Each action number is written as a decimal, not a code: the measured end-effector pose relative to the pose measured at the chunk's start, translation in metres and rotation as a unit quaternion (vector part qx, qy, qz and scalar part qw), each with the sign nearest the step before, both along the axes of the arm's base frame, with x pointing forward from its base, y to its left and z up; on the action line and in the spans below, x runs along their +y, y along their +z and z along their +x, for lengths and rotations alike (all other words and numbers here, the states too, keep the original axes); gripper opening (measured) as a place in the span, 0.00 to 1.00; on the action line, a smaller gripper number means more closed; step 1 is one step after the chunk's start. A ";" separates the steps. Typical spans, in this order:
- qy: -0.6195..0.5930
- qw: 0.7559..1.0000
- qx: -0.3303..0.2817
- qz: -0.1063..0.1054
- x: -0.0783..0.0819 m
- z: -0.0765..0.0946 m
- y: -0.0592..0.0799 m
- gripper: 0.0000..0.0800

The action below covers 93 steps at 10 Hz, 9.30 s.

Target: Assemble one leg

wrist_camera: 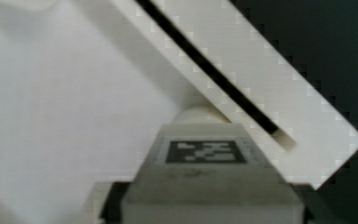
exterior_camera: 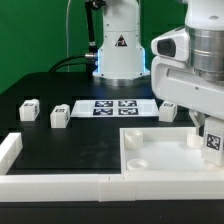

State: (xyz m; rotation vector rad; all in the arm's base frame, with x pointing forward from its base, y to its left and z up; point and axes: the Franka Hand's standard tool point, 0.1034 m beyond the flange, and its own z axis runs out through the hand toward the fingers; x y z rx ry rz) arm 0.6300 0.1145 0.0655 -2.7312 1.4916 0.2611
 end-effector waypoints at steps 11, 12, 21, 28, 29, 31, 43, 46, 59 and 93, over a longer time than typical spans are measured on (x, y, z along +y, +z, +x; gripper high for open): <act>-0.012 1.000 -0.003 0.016 0.006 0.001 0.001 0.80; 0.047 0.999 -0.012 0.023 0.007 -0.001 0.002 0.81; 0.421 0.903 -0.061 0.064 0.000 -0.003 -0.001 0.68; 0.157 0.986 -0.035 0.035 0.006 -0.003 -0.001 0.36; 0.090 0.995 -0.029 0.028 0.006 -0.003 -0.002 0.36; -0.062 0.998 -0.020 0.014 0.004 0.001 -0.001 0.36; 0.122 0.991 -0.050 0.034 0.015 -0.001 -0.001 0.81; 0.303 0.949 -0.072 0.050 0.012 0.000 -0.003 0.81; 0.186 0.980 -0.063 0.044 -0.002 0.003 -0.004 0.36; -0.001 0.999 -0.053 0.012 -0.001 0.002 -0.007 0.36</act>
Offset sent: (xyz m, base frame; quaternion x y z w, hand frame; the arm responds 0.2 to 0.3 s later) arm 0.0006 -0.0043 -0.0025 -0.0094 0.0205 0.2436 0.9696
